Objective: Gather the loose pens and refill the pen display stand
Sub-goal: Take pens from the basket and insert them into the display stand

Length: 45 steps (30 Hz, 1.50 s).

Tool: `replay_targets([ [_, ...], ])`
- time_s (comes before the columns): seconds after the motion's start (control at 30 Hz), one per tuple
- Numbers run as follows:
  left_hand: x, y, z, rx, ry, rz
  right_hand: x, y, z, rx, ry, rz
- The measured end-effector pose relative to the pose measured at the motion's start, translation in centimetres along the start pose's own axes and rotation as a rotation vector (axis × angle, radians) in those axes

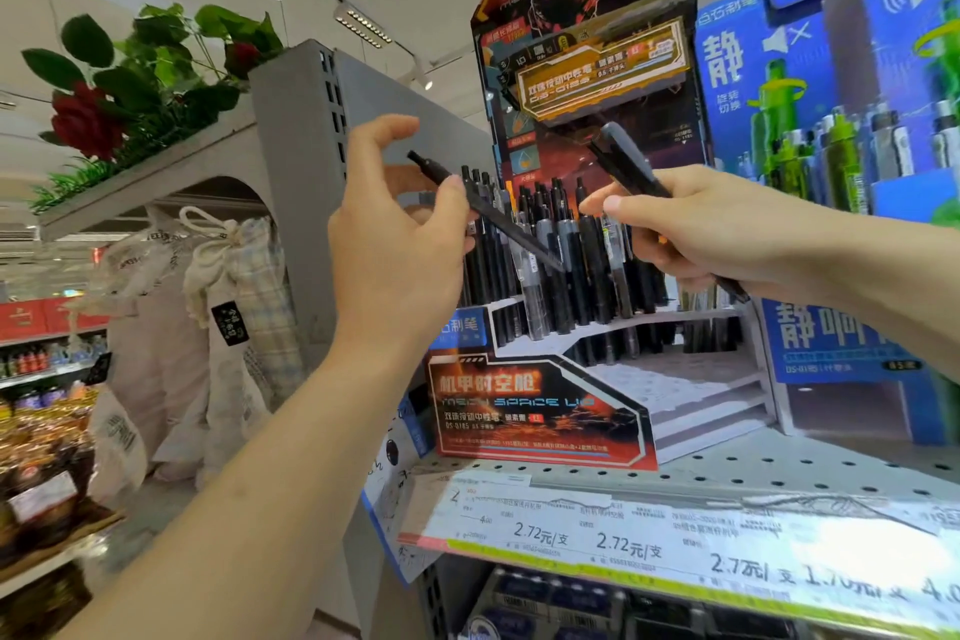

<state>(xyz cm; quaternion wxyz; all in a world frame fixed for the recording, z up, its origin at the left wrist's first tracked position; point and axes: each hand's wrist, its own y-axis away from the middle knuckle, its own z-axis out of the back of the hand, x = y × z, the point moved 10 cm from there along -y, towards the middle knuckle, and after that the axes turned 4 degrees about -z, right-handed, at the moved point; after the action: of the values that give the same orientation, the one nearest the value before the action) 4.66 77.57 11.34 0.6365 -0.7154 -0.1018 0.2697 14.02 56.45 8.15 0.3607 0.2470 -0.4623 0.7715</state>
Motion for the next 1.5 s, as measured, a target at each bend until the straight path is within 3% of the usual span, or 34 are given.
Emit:
replay_targets([
  [0.37,-1.3,0.7,-2.2,0.145,-0.256,-0.149,0.2,0.3,-0.8,0.085,-0.098,-0.028],
  [0.7,-0.8,1.0,-7.6,0.558,-0.436,-0.039,-0.2,0.0,-0.6,0.056,-0.141,-0.024],
  [0.97,0.5,1.0,-8.1,0.613,-0.497,0.022,0.0,0.4,-0.2,0.023,-0.041,-0.017],
  [1.13,2.3,0.9,-8.7,0.709,-0.459,0.15,-0.1,0.5,-0.3,0.044,-0.082,-0.024],
  [1.3,1.6,1.4,-8.1,0.511,-0.098,0.15,1.2,1.0,-2.0,0.168,0.007,0.075],
  [1.5,0.5,1.7,-5.5,0.272,0.084,0.095,1.5,1.2,-2.5,0.21,-0.062,0.088],
])
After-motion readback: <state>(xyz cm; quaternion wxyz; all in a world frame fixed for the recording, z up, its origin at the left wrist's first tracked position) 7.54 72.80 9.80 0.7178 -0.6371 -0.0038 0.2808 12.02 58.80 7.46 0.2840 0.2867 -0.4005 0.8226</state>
